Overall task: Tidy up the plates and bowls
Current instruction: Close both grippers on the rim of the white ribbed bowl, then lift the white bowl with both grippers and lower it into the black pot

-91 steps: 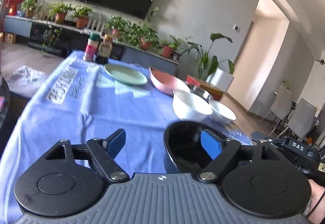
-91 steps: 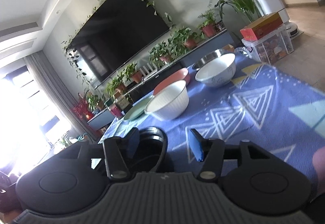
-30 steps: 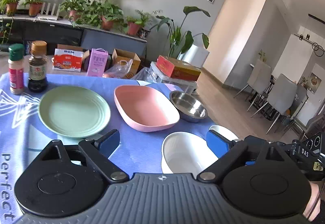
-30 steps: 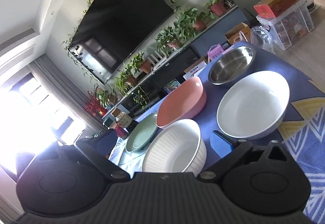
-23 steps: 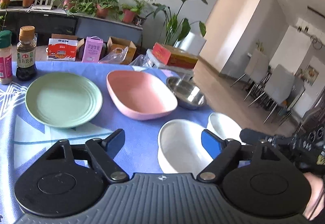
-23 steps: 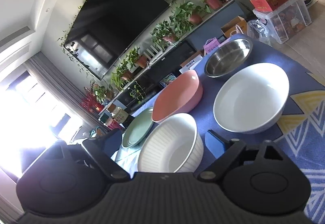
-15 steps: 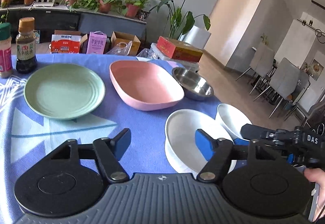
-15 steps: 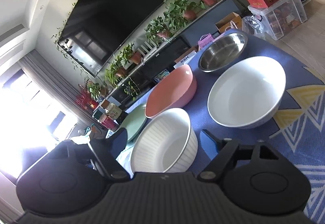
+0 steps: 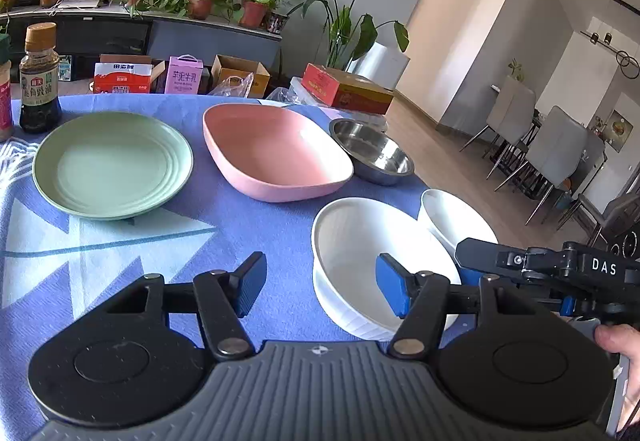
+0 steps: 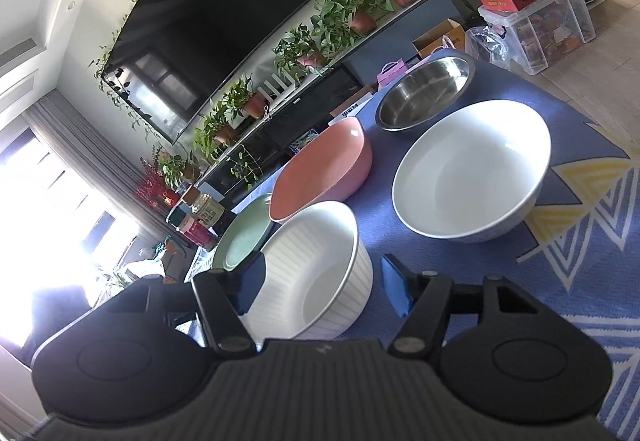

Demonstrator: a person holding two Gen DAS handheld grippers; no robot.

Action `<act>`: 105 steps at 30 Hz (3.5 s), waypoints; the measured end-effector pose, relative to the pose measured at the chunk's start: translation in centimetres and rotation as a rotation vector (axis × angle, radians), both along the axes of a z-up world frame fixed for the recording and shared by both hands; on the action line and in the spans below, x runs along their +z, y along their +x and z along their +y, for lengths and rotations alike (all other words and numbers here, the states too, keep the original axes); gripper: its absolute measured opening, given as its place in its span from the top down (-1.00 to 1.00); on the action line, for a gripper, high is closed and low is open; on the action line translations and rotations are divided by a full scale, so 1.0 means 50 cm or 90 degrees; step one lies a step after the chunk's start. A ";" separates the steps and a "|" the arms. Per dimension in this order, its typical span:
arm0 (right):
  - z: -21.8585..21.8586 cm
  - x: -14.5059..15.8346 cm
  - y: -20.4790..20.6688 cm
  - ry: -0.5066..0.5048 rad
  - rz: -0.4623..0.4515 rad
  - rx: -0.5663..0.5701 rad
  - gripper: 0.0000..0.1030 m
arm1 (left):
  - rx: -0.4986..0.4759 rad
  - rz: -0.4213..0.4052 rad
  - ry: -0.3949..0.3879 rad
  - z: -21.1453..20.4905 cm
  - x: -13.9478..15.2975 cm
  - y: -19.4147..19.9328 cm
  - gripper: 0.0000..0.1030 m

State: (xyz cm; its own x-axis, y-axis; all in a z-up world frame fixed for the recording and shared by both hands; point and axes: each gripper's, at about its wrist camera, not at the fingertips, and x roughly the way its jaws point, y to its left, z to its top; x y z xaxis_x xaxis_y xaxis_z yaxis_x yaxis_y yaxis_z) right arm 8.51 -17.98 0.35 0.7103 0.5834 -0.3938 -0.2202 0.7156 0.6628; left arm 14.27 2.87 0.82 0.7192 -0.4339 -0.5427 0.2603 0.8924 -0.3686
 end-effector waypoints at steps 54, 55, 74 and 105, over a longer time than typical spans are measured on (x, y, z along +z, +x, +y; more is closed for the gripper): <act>0.004 0.006 -0.024 -0.067 -0.045 0.002 0.07 | -0.018 -0.030 0.014 -0.021 0.016 -0.037 0.71; 0.007 0.011 -0.028 -0.067 -0.048 0.003 0.07 | -0.017 -0.032 0.015 -0.021 0.018 -0.042 0.71; 0.004 0.064 -0.129 -0.047 -0.102 0.009 0.06 | -0.012 -0.098 0.054 -0.042 0.112 -0.198 0.69; 0.030 0.031 -0.289 -0.068 -0.070 0.045 0.02 | -0.001 -0.039 0.041 -0.032 0.047 -0.389 0.60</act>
